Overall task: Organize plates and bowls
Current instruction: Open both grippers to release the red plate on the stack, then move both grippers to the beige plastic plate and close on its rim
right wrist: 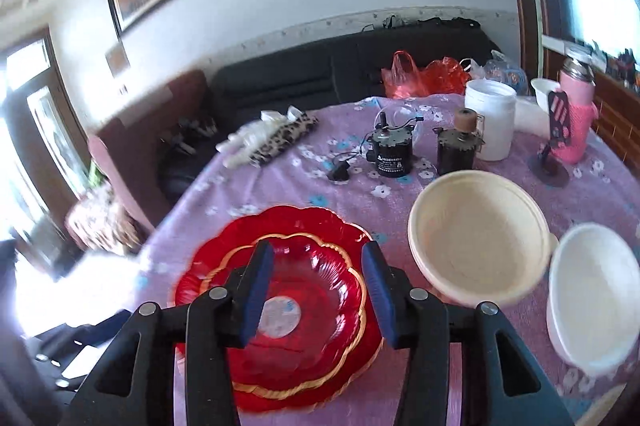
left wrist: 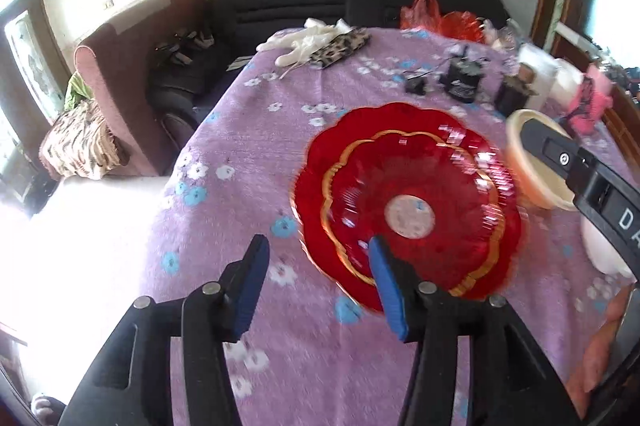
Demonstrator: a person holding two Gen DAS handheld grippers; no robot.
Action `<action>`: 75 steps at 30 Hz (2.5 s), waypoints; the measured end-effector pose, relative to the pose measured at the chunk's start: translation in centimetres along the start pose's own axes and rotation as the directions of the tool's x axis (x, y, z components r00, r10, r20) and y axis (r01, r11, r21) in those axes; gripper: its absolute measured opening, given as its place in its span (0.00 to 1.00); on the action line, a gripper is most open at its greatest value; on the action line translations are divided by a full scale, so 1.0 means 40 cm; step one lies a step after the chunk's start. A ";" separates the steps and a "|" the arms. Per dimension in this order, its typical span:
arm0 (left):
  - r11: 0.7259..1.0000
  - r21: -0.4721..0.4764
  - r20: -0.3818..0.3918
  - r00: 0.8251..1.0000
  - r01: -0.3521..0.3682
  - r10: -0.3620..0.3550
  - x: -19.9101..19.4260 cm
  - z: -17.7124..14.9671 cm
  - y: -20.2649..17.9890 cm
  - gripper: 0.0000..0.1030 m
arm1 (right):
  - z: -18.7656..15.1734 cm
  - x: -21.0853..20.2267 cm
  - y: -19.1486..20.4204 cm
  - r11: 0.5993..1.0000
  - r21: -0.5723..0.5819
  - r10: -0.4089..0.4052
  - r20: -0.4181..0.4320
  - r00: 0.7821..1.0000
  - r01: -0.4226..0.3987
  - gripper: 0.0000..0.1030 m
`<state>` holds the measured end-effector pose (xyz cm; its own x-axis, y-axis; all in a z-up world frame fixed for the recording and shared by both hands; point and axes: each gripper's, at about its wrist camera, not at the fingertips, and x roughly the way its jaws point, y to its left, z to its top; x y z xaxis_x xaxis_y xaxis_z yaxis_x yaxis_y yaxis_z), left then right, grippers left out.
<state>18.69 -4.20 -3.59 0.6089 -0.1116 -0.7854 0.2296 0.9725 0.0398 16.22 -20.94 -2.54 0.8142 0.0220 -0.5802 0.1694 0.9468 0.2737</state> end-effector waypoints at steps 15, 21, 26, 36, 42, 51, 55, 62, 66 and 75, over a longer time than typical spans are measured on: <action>0.951 0.127 -0.049 0.959 0.282 -0.278 -0.208 -0.184 -0.308 0.74 | -0.136 -0.510 -0.294 0.998 0.050 -0.040 -0.038 0.998 0.042 0.60; 0.945 0.131 -0.084 0.953 0.301 -0.292 -0.232 -0.230 -0.389 0.74 | -0.191 -0.626 -0.457 0.984 0.113 -0.128 -0.081 0.988 0.137 0.60; 0.947 0.148 -0.071 0.958 0.286 -0.279 -0.256 -0.259 -0.425 0.74 | -0.237 -0.642 -0.541 0.973 0.178 -0.128 -0.110 0.986 0.146 0.60; 0.956 0.148 -0.085 0.966 0.254 -0.244 -0.258 -0.298 -0.456 0.75 | -0.300 -0.632 -0.576 0.969 0.211 -0.100 -0.135 0.986 0.127 0.60; 0.955 0.172 -0.111 0.968 0.241 -0.224 -0.229 -0.302 -0.508 0.75 | -0.330 -0.595 -0.605 0.962 0.241 -0.087 -0.178 0.980 0.129 0.60; 0.960 0.183 -0.144 0.971 0.213 -0.188 -0.166 -0.288 -0.566 0.75 | -0.340 -0.547 -0.645 0.950 0.287 -0.067 -0.204 0.977 0.125 0.60; 0.961 0.177 -0.163 0.969 0.213 -0.185 -0.144 -0.284 -0.577 0.75 | -0.338 -0.532 -0.645 0.949 0.289 -0.061 -0.213 0.975 0.122 0.60; 0.959 0.177 -0.176 0.966 0.221 -0.190 -0.130 -0.280 -0.585 0.75 | -0.337 -0.514 -0.641 0.951 0.280 -0.065 -0.225 0.972 0.128 0.60; 0.958 0.178 -0.186 0.964 0.224 -0.191 -0.121 -0.281 -0.589 0.75 | -0.339 -0.505 -0.647 0.948 0.288 -0.065 -0.232 0.971 0.133 0.60; 0.958 0.178 -0.190 0.963 0.223 -0.189 -0.112 -0.281 -0.594 0.75 | -0.337 -0.492 -0.649 0.946 0.290 -0.072 -0.245 0.967 0.144 0.60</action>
<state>1.98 -24.50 -7.94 0.3987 -0.2527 -0.8816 0.4911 0.8706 -0.0275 -11.70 -41.63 -8.58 0.6390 0.0315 -0.7685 0.4383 0.8061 0.3975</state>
